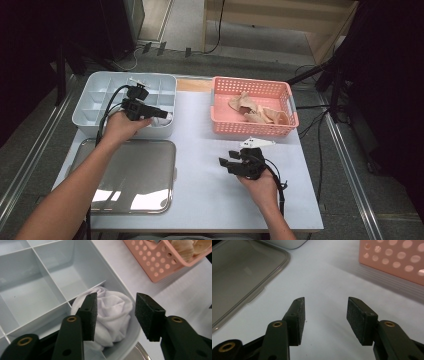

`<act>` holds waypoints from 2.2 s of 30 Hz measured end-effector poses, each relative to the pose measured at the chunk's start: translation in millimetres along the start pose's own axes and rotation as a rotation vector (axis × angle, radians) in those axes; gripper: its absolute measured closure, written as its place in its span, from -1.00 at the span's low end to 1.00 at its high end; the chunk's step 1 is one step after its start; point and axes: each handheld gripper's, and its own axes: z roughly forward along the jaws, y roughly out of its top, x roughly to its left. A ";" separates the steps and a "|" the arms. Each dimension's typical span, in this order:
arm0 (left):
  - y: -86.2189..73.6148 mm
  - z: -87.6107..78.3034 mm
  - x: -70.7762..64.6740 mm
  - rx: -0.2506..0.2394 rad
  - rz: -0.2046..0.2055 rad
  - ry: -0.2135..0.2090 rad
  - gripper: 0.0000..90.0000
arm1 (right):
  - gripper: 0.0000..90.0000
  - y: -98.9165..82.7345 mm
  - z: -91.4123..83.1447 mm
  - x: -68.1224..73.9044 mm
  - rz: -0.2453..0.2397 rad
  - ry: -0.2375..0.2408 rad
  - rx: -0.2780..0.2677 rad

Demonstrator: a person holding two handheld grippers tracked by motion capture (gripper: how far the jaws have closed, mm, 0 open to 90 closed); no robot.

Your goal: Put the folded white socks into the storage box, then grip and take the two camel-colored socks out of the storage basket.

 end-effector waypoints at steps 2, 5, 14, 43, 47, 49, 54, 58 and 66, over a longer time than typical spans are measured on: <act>-1.1 -4.4 -8.6 -0.003 0.009 -0.017 0.15 | 0.11 1.1 -2.0 -1.9 0.008 -0.001 -0.007; -2.2 -5.7 -14.8 0.000 0.019 -0.030 0.11 | 0.11 3.1 -3.9 -4.4 0.012 -0.003 -0.010; -20.0 -8.4 -36.1 -0.012 0.023 -0.076 0.04 | 0.11 11.4 -12.0 -13.4 0.019 -0.019 -0.020; -72.8 -0.6 -72.3 0.007 0.082 -0.126 0.01 | 0.09 35.6 -11.4 -42.3 0.064 -0.069 -0.037; -74.0 0.6 -72.8 0.014 0.078 -0.124 0.02 | 0.09 44.7 -11.3 -49.4 0.061 -0.082 -0.041; -74.0 1.8 -73.1 0.015 0.074 -0.121 0.02 | 0.10 51.9 -11.5 -53.3 0.049 -0.092 -0.037; -75.0 2.1 -74.0 0.022 0.085 -0.123 0.03 | 0.10 68.3 -12.2 -65.5 0.062 -0.101 -0.052; -76.0 1.0 -74.1 0.017 0.091 -0.124 0.03 | 0.10 78.8 -10.1 -81.6 0.096 -0.105 -0.070; -77.2 2.3 -76.1 0.019 0.107 -0.122 0.03 | 0.10 94.8 2.1 -110.4 0.121 -0.163 -0.051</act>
